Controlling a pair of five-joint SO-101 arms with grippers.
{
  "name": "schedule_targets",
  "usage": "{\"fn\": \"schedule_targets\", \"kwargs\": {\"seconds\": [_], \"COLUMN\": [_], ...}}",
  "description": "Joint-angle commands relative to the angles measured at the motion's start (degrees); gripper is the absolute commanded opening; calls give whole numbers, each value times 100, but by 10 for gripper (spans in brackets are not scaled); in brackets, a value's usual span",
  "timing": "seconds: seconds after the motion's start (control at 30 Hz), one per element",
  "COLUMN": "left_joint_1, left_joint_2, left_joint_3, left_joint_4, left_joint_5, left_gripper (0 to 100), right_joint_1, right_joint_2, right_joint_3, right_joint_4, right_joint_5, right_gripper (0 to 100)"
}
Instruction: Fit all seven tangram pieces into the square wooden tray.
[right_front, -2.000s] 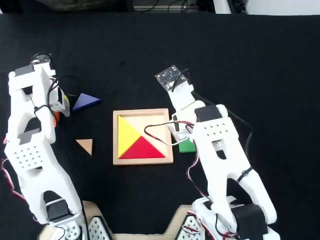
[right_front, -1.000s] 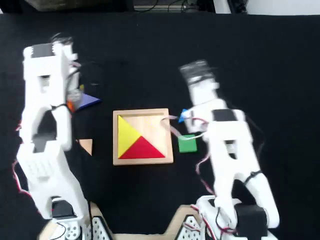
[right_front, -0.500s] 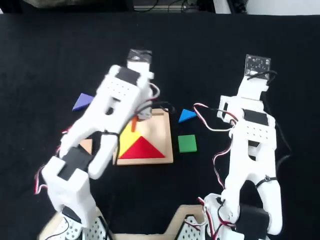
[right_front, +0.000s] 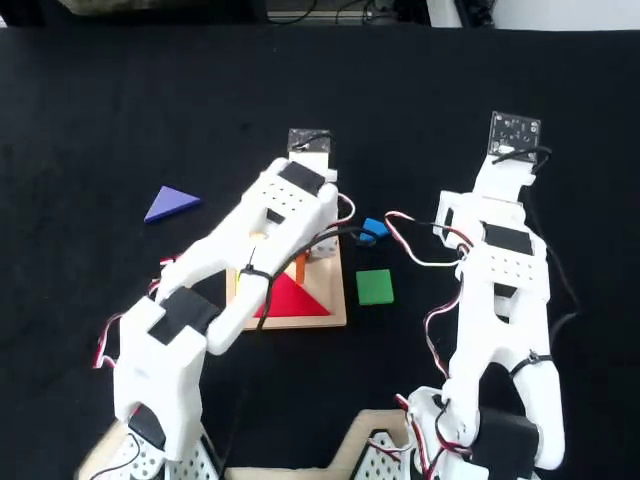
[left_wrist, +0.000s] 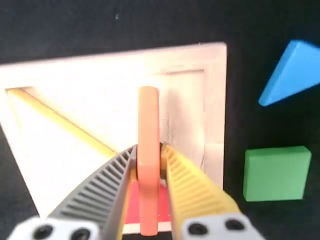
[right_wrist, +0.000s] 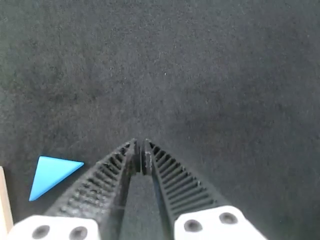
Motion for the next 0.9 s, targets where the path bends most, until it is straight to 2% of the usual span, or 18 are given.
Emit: {"fn": "schedule_targets", "kwargs": {"seconds": [0.0,0.07,0.23,0.6,0.77,0.87], "left_joint_1": [13,13,40,66,-13,-435], "left_joint_2": [79,79,44,-167,-527,-1125], "left_joint_3": [75,84,92,92,31,-136], "left_joint_4": [-185,-158,-158,-149,343,853], "left_joint_5": [53,44,44,44,26,-202], "left_gripper": [34,52,191,194,194,194], "right_joint_1": [53,53,53,53,53,53], "right_joint_2": [-145,-145,-145,-145,-145,-145], "right_joint_3": [-40,-40,-40,-40,-40,-57], "right_joint_4": [-105,-114,-114,-114,-114,-105], "right_joint_5": [-35,-35,-35,-9,0,0], "right_gripper": [25,25,25,25,25,25]}}
